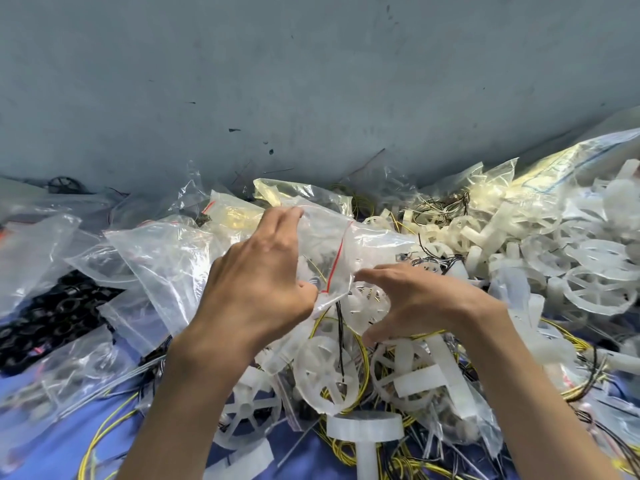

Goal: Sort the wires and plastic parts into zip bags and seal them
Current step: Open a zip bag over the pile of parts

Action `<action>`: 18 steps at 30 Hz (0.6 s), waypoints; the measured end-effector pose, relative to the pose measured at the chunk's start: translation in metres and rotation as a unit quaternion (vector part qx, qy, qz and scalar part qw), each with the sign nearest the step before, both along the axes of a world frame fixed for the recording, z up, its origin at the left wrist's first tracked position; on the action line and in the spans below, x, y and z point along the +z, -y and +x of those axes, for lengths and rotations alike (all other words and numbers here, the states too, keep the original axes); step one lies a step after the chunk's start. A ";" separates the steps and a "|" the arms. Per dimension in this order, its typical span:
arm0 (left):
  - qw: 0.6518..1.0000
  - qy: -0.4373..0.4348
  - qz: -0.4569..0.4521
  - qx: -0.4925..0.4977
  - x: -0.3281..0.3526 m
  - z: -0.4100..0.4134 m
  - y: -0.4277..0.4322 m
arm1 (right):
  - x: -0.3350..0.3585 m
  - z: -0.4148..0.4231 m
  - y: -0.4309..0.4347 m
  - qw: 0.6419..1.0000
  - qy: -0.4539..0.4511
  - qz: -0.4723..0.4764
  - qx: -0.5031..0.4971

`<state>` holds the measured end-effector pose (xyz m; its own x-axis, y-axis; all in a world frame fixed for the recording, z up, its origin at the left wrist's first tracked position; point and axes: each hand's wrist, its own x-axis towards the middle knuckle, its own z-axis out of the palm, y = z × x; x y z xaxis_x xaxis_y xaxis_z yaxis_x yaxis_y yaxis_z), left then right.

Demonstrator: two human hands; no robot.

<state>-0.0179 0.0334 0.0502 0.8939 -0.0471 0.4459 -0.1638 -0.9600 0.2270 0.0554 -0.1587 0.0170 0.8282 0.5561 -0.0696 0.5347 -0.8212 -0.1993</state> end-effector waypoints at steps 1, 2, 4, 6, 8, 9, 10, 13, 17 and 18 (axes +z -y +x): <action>1.000 0.000 0.000 0.005 0.000 0.000 0.000 | -0.002 0.000 -0.002 1.000 -0.002 -0.010 -0.003; 1.000 0.002 0.001 0.007 -0.001 0.000 0.000 | -0.003 0.000 -0.004 1.000 0.001 -0.017 -0.005; 1.000 0.009 0.010 0.006 -0.001 -0.001 -0.001 | -0.002 0.000 -0.005 1.000 0.016 -0.016 -0.005; 1.000 0.012 0.014 0.004 -0.001 -0.002 -0.003 | 0.004 -0.002 0.001 1.000 0.022 0.013 -0.002; 1.000 0.013 0.013 0.016 0.001 -0.002 -0.006 | 0.014 -0.004 0.010 0.997 0.033 0.063 0.007; 0.999 0.017 0.010 0.025 0.001 -0.002 -0.007 | 0.020 -0.005 0.016 0.995 0.041 0.094 0.011; 0.999 0.022 0.006 0.035 0.001 -0.001 -0.008 | 0.026 -0.007 0.021 0.991 0.046 0.127 0.013; 0.998 0.033 0.007 0.049 0.002 0.000 -0.009 | 0.043 -0.017 0.030 0.968 0.037 0.248 0.035; 0.999 0.018 0.009 0.032 0.001 0.000 -0.004 | 0.054 -0.029 0.027 0.914 -0.010 0.394 0.092; 1.000 0.012 0.003 0.024 0.001 0.000 -0.002 | 0.056 -0.031 0.025 0.905 -0.022 0.412 0.101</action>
